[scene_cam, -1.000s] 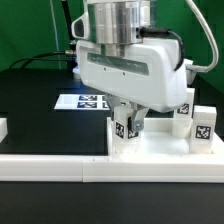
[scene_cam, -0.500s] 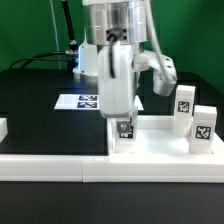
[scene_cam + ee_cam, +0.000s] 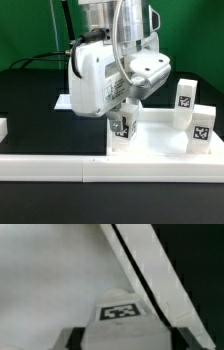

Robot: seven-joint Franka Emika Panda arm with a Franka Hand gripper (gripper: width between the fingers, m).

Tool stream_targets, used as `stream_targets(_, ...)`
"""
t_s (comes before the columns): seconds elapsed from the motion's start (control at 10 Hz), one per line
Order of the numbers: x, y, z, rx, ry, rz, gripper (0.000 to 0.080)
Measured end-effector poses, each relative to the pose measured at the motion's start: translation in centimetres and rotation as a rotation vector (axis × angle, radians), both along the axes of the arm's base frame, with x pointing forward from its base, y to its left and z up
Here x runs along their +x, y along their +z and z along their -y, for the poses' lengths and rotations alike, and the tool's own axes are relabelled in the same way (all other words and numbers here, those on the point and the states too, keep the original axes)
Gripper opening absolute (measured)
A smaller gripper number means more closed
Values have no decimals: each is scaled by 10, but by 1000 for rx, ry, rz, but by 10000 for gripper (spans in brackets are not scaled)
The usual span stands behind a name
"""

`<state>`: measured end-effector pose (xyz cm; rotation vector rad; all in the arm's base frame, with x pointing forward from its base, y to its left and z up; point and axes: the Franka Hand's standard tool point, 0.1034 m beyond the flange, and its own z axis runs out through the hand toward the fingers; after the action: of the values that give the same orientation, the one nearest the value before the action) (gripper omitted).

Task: Assemble square table

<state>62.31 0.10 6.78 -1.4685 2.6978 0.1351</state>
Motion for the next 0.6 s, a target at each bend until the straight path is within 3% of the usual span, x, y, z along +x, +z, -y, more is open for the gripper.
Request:
stream_targets(0.2, -1, -1, 0, 1, -19, -7, 336)
stream_targets(0.3, -1, -1, 0, 0, -15, -6, 525)
stream_targets(0.4, -1, 0, -1, 1, -8, -4, 525)
stream_targets(0.5, 1, 6, -4, 4, 1, 7, 623)
stream_targets(0.6, 1, 14, -8, 9, 4, 17, 623)
